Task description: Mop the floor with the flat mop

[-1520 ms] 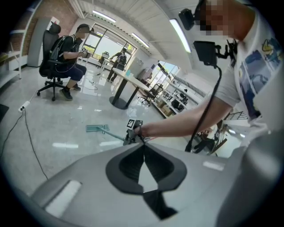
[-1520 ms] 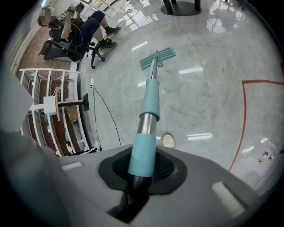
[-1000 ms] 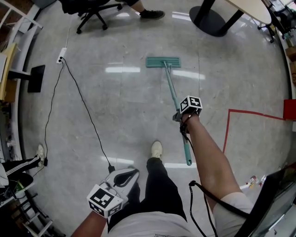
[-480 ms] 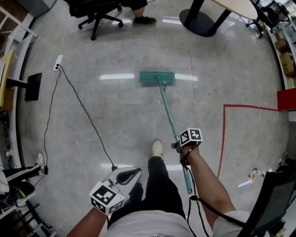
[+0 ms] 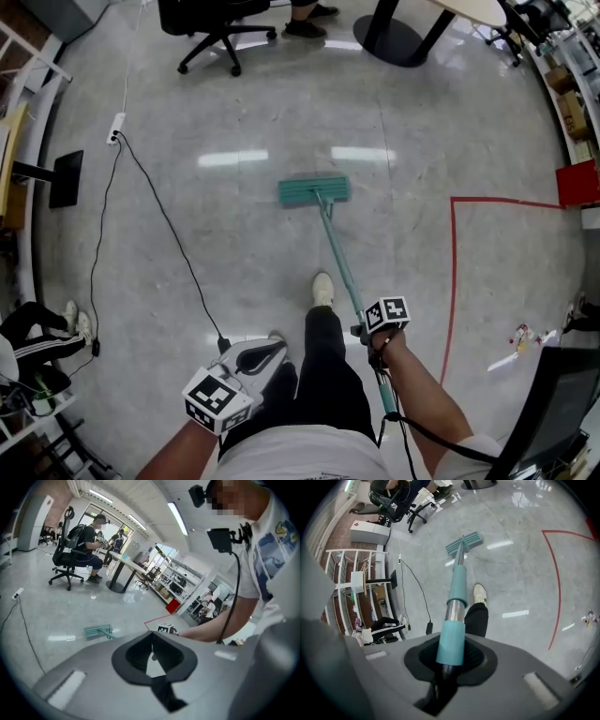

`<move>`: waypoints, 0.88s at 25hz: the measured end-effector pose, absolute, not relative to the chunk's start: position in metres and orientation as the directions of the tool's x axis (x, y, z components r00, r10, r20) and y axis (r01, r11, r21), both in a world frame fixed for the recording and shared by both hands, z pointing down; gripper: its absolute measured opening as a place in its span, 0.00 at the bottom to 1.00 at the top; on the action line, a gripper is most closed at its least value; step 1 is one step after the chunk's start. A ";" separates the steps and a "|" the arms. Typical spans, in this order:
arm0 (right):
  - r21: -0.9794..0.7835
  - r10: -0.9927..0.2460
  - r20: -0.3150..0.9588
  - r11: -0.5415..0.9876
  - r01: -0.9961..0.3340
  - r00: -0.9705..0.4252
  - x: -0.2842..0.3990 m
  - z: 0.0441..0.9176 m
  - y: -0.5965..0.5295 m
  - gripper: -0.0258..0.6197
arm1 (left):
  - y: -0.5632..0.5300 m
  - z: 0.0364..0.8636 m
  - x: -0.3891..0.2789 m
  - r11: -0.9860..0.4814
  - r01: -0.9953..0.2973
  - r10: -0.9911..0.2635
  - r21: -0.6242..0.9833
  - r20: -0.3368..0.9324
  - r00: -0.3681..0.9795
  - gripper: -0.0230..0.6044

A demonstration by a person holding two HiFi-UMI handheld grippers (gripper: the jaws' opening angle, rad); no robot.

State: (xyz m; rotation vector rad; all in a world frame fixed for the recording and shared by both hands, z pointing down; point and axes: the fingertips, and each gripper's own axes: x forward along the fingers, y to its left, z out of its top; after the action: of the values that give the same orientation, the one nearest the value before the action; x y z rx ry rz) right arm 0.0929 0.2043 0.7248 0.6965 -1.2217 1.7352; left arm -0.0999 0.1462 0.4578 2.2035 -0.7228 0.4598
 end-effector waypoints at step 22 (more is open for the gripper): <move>-0.452 0.389 0.790 -0.152 -0.879 -0.474 0.050 0.748 0.189 0.12 | 0.168 0.461 -0.099 -0.511 -0.655 -0.387 0.557 0.532 0.753 0.04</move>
State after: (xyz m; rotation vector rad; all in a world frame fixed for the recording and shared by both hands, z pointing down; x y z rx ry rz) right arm 0.0499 0.1890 0.7477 0.6376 -1.1817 1.7702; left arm -0.0989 0.1678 0.4612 2.1662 -0.7781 0.4384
